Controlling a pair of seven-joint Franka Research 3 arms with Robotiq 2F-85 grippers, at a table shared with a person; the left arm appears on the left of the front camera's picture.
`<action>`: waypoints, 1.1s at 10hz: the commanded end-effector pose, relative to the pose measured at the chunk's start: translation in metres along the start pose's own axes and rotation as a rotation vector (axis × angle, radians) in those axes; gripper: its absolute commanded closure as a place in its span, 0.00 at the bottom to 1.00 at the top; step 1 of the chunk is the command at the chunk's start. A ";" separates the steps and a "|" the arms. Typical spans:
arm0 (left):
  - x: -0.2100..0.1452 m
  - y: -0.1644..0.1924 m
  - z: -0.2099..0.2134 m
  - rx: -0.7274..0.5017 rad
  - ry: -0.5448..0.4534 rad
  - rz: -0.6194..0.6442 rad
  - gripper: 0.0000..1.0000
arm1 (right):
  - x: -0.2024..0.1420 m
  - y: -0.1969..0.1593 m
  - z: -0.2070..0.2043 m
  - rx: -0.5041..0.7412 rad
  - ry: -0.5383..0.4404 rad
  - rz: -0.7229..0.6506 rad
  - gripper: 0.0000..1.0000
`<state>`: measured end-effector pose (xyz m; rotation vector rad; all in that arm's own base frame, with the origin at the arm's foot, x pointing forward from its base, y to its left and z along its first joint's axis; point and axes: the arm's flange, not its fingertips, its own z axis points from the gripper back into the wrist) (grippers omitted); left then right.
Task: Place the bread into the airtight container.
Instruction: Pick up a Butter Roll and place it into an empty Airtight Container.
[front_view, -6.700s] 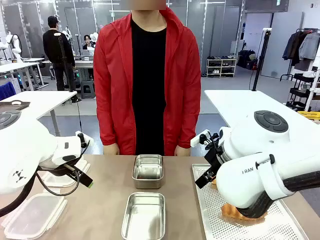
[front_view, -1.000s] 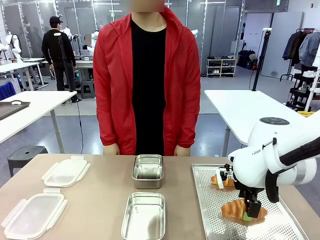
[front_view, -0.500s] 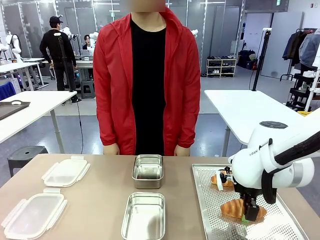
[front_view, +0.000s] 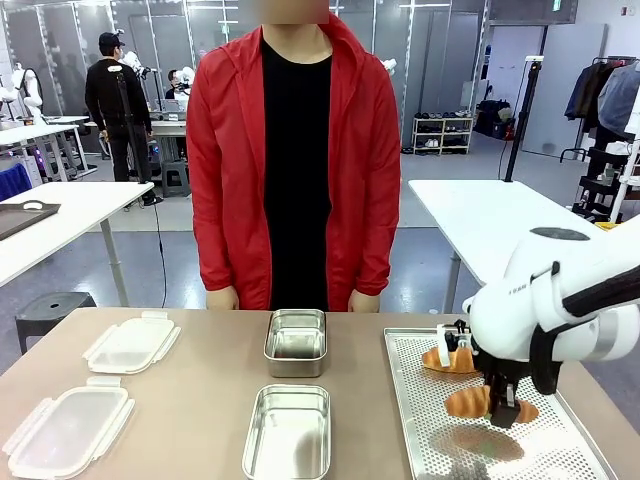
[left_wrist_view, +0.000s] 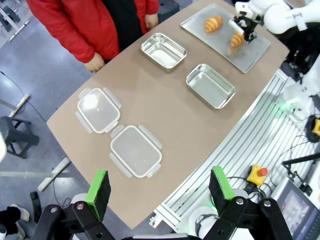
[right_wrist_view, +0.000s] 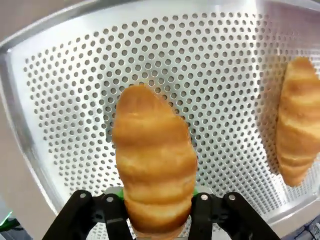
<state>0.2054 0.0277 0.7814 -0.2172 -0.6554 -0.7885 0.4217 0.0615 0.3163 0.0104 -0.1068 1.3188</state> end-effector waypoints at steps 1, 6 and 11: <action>0.002 0.000 0.001 0.000 0.000 -0.003 0.00 | 0.012 0.003 0.050 0.017 -0.023 -0.042 0.73; 0.002 0.000 0.001 0.000 0.000 -0.003 0.00 | 0.131 0.036 0.131 0.035 -0.038 -0.117 0.73; 0.002 0.000 0.001 0.000 0.000 -0.003 0.00 | 0.279 0.088 0.118 0.008 -0.039 -0.112 0.73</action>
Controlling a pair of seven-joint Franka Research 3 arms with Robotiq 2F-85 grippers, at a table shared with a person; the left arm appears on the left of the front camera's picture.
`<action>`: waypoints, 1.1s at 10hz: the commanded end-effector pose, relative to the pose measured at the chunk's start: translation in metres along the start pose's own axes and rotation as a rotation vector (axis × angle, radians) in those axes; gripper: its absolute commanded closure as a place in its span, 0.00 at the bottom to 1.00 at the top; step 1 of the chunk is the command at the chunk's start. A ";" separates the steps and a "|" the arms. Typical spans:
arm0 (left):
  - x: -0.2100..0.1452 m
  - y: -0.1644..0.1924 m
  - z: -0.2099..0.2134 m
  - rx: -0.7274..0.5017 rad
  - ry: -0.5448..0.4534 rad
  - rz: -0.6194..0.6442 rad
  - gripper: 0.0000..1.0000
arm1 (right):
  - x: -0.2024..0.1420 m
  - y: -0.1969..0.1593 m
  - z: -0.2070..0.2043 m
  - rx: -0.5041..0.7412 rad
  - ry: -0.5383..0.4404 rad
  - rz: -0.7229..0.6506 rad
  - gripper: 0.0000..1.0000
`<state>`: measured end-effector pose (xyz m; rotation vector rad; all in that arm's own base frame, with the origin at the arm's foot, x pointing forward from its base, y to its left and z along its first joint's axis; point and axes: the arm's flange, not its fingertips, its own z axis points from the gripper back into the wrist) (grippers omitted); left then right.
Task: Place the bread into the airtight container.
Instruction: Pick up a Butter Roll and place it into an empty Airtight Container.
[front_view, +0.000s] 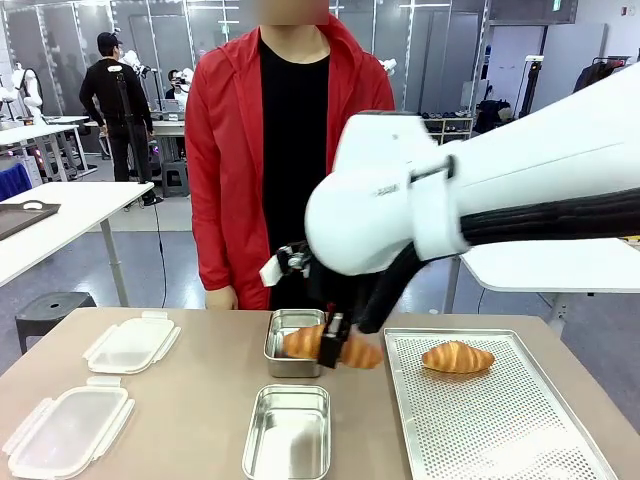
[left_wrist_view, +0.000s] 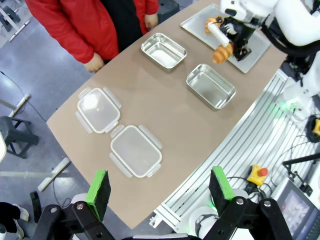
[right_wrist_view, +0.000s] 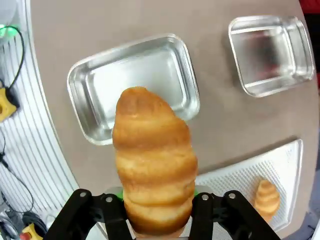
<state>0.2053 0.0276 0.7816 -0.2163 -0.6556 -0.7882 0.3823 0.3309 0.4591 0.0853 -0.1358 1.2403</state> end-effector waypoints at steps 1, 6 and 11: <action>0.002 0.000 0.001 -0.001 0.000 -0.003 0.00 | 0.032 0.001 -0.018 -0.043 0.018 -0.029 0.73; 0.002 0.000 0.001 -0.001 0.000 -0.003 0.00 | 0.040 0.012 -0.032 0.004 0.005 -0.003 0.73; 0.002 0.000 0.001 -0.001 0.000 -0.003 0.00 | 0.042 0.012 -0.036 0.006 0.002 -0.002 0.73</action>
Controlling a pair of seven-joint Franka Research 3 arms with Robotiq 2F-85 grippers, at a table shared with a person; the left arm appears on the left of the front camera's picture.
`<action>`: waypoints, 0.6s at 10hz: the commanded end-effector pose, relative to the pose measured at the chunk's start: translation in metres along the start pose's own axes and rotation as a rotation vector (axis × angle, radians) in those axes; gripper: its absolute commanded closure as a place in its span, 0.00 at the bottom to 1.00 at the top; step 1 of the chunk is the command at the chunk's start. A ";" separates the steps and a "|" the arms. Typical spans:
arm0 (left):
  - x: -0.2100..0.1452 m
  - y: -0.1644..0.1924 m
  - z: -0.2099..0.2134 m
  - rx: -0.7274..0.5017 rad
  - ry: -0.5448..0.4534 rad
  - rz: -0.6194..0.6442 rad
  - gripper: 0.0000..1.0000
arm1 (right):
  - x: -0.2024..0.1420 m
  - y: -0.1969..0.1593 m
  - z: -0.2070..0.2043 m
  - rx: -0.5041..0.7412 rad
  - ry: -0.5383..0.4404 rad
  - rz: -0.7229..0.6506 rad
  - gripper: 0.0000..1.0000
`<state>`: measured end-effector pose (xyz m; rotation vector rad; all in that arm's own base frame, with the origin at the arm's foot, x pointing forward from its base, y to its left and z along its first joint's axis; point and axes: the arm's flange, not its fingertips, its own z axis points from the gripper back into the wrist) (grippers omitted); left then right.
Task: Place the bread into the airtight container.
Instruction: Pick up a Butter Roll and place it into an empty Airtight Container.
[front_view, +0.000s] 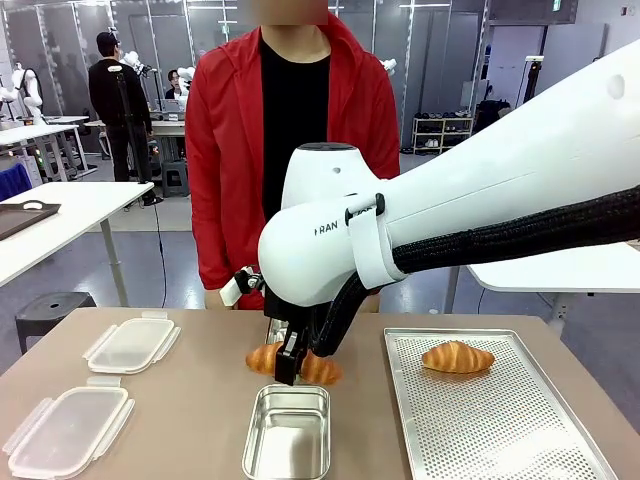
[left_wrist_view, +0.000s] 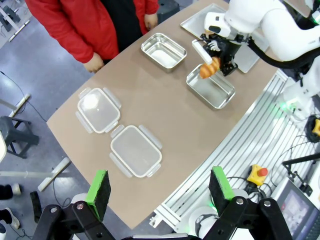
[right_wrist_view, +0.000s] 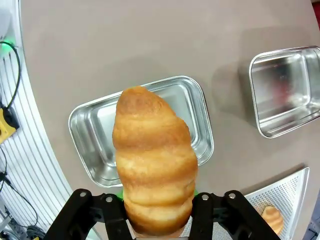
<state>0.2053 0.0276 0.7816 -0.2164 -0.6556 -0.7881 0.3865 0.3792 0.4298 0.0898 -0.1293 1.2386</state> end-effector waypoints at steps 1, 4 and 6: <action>0.002 0.000 0.001 -0.001 0.000 -0.003 0.00 | 0.003 0.010 -0.011 -0.021 0.033 -0.174 0.73; 0.002 0.000 0.001 -0.001 0.000 -0.003 0.00 | 0.010 0.031 -0.043 -0.069 0.089 -0.672 0.73; 0.002 0.000 0.001 -0.001 0.000 -0.003 0.00 | -0.002 0.024 -0.066 -0.076 0.032 -0.909 0.73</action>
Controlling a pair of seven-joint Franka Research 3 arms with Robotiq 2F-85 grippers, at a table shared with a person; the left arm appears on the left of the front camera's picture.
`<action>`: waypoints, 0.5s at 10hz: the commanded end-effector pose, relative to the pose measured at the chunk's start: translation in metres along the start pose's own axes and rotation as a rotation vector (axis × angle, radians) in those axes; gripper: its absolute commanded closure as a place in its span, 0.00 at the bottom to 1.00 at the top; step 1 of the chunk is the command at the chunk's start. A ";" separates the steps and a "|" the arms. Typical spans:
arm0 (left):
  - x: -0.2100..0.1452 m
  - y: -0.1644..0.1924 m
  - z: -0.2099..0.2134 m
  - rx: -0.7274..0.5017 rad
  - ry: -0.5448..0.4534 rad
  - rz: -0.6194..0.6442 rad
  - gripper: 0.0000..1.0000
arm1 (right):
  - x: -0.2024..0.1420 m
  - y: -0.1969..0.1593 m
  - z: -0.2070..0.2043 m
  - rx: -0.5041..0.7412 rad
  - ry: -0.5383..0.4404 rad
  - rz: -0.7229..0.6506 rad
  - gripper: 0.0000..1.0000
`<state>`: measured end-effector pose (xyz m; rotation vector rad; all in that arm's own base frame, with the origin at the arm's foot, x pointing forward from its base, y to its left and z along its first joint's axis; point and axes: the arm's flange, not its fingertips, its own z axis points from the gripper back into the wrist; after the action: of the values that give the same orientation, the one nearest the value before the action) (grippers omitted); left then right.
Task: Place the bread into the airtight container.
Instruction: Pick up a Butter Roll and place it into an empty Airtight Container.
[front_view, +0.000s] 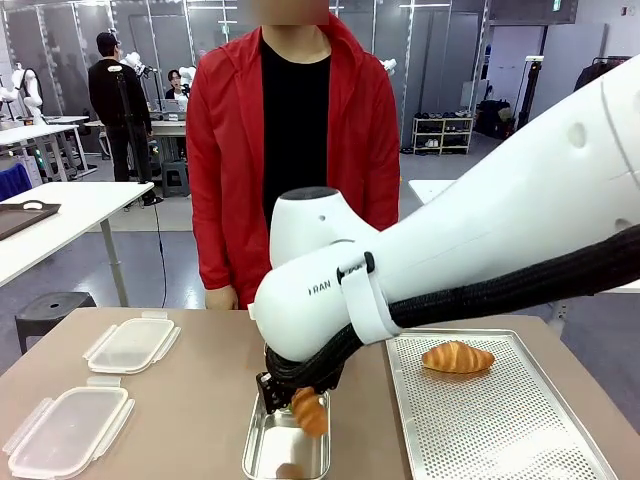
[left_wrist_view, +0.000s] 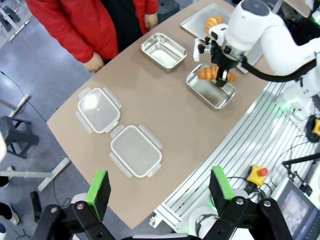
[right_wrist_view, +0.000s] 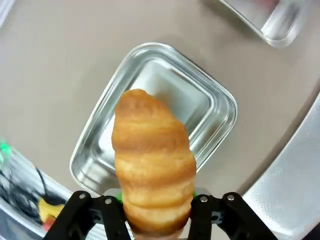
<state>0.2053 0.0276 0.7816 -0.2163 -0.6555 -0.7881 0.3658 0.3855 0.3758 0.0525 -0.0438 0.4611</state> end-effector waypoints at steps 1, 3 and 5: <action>0.002 0.000 0.001 -0.001 -0.001 -0.003 0.00 | 0.001 0.006 -0.021 0.020 -0.090 -0.209 0.73; 0.002 0.000 0.001 -0.001 -0.001 -0.003 0.00 | 0.003 0.009 -0.037 -0.003 -0.095 -0.288 0.73; 0.002 0.000 0.001 -0.001 -0.001 -0.003 0.00 | 0.004 0.010 -0.048 0.015 -0.098 -0.314 0.73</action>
<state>0.2053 0.0276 0.7816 -0.2163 -0.6556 -0.7880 0.3677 0.3874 0.3358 0.1016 -0.0946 0.1786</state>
